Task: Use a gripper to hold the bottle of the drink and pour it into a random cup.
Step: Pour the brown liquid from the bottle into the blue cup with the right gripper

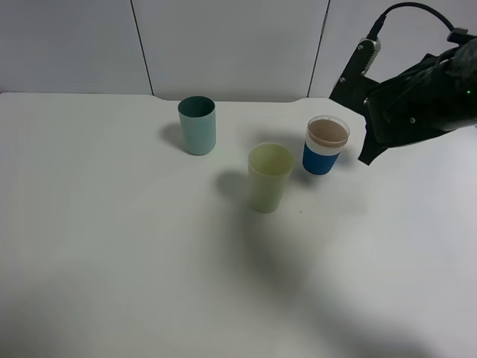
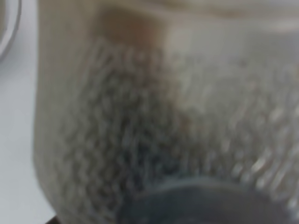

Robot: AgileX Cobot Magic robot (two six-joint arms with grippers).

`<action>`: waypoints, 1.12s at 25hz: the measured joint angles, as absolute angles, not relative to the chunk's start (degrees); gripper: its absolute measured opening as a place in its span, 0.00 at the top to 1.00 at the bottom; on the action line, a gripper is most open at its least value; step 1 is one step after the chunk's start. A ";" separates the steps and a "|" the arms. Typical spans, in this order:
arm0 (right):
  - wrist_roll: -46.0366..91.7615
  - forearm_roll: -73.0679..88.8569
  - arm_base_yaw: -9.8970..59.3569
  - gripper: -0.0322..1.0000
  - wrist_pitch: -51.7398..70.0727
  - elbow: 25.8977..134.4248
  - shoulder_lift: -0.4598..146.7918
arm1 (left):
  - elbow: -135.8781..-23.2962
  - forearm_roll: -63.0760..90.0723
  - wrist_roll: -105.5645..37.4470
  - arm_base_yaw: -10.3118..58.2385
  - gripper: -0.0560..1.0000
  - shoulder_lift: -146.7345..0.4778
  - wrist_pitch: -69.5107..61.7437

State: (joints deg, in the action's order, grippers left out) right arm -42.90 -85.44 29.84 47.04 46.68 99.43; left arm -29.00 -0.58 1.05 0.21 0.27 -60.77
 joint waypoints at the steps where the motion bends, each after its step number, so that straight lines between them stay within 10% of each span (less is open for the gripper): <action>1: -41.78 -85.44 29.90 0.62 47.29 46.68 99.43 | -29.00 -0.58 1.05 0.21 0.07 0.27 -60.77; 28: -29.13 -85.85 32.18 0.62 57.08 47.18 99.43 | -29.00 -0.58 1.05 0.21 0.07 0.27 -60.77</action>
State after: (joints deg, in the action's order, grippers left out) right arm -29.13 -85.85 32.18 57.08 47.18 99.43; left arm -29.00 -0.58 1.05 0.21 0.27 -60.77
